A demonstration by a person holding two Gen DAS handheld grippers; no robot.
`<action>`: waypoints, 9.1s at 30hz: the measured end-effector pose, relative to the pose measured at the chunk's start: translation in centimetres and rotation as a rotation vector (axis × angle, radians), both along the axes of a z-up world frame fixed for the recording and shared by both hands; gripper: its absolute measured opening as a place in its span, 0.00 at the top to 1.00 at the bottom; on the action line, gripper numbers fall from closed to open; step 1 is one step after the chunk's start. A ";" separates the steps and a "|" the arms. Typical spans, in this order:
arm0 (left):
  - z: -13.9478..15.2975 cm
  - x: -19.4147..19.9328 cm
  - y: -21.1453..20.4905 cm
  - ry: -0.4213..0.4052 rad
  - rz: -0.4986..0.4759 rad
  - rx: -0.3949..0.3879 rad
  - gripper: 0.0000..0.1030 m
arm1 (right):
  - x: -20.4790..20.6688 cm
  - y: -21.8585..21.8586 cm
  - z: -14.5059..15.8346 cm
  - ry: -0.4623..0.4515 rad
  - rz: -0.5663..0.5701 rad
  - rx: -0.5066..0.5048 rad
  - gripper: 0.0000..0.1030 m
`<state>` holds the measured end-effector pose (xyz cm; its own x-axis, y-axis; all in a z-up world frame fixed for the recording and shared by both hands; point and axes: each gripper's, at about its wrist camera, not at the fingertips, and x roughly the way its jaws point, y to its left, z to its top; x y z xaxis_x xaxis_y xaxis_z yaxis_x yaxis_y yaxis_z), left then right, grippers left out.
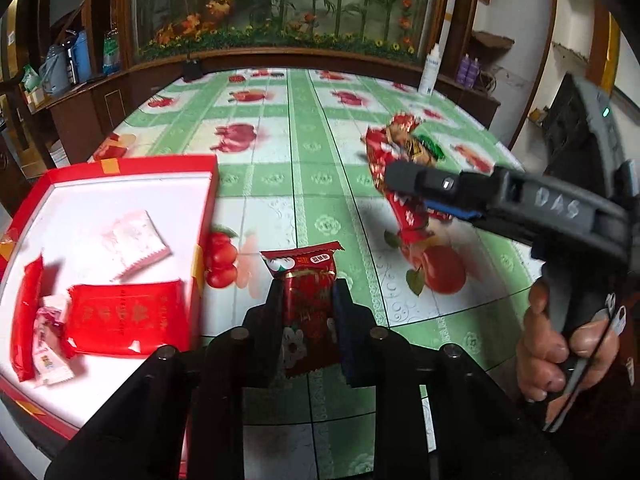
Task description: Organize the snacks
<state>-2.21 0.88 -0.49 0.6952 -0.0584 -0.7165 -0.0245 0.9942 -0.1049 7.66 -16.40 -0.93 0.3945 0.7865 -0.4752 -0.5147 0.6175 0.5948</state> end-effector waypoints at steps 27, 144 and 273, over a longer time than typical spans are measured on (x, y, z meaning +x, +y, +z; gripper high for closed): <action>1.7 -2.2 3.4 -0.052 -0.035 0.068 0.94 | 0.7 9.2 1.4 -0.006 0.117 0.109 0.64; -1.2 15.9 0.0 -0.012 0.408 -0.041 0.21 | 17.1 -7.6 -0.3 0.048 -0.179 -0.107 0.34; -3.6 3.5 -10.6 0.072 -0.544 0.247 0.70 | 16.3 -10.2 -0.9 0.179 -0.216 -0.273 0.61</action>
